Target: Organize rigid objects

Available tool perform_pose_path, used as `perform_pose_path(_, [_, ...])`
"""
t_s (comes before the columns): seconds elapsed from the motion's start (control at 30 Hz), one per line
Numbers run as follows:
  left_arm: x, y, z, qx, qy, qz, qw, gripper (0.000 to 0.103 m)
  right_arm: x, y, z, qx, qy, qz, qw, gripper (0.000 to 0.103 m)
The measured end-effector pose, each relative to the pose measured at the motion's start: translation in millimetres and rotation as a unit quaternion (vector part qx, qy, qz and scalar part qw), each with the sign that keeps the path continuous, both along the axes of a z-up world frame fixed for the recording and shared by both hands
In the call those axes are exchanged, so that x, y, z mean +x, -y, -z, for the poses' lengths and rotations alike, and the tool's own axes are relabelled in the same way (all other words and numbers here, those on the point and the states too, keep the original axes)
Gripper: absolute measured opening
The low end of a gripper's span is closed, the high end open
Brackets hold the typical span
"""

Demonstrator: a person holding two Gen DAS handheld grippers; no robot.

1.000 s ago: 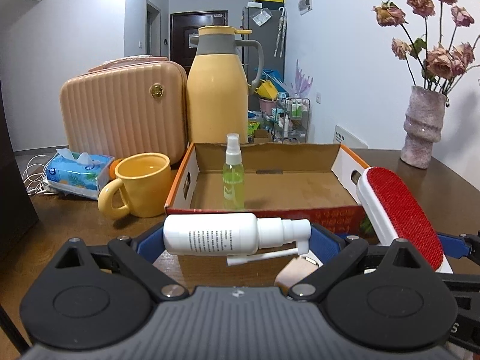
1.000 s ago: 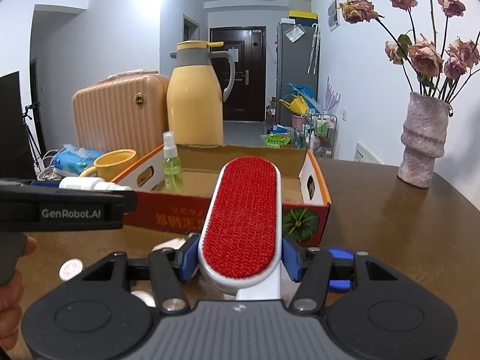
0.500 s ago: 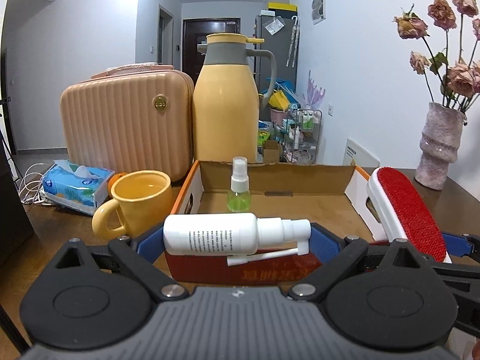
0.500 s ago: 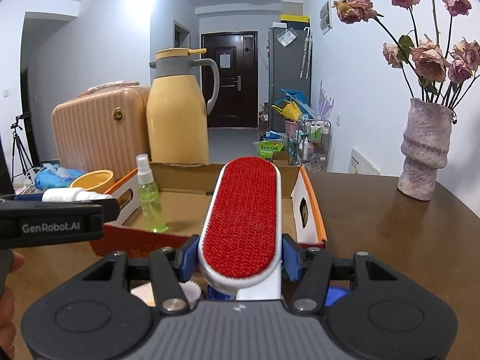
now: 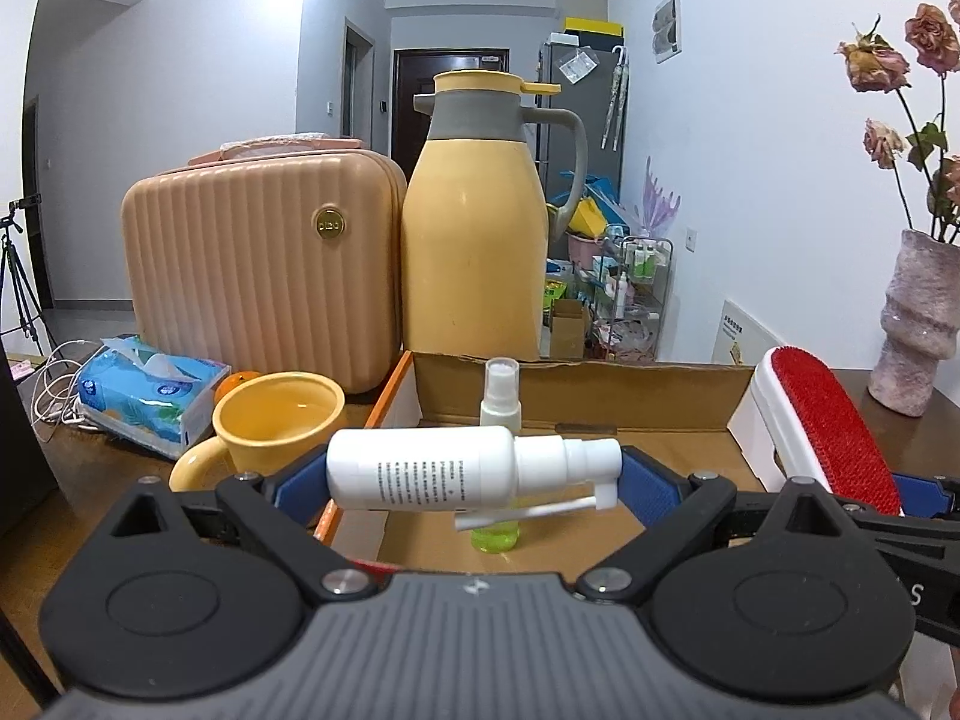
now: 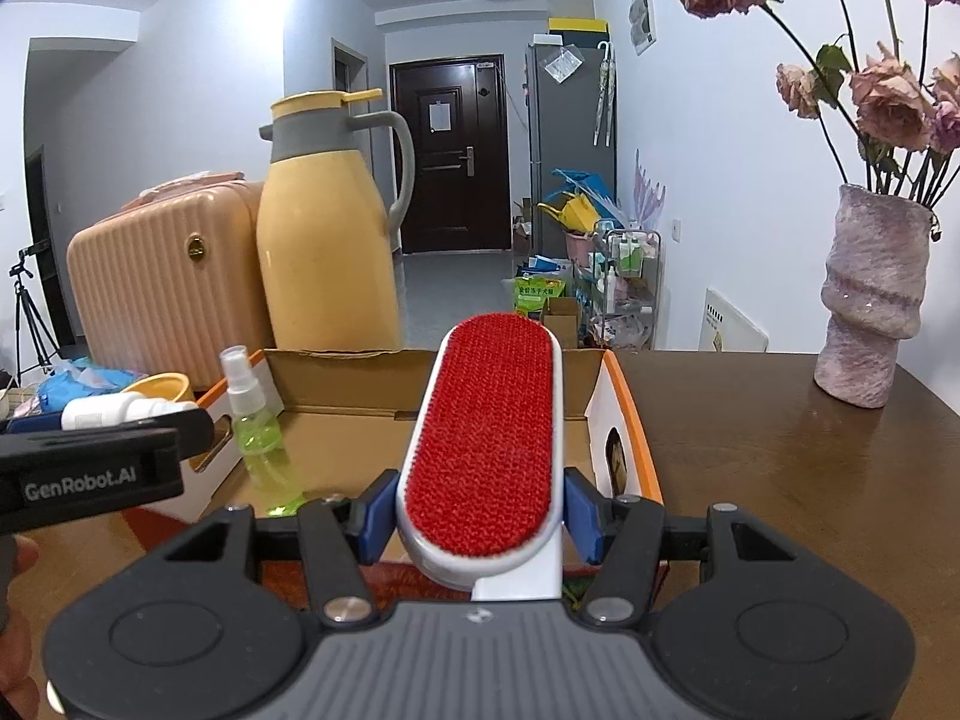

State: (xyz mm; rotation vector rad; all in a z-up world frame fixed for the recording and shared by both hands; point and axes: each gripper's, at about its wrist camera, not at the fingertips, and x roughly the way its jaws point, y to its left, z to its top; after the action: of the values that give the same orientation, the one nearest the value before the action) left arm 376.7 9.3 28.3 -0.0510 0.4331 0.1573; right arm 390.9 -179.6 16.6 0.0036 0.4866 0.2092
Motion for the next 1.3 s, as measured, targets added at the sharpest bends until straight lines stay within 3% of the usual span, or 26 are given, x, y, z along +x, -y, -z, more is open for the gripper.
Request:
perform_pose_path(0.87, [70, -10, 8, -0.002, -0.023, -0.019, 0.9996, 0.099, 88, 2, 4, 0.017, -0.043, 0.019, 0.999, 0.056])
perform_pose_path(1.3, [81, -10, 9, 0.005, -0.039, -0.015, 0.9991, 0.099, 110, -1, 6, 0.013, -0.069, 0.02, 0.997, 0.056])
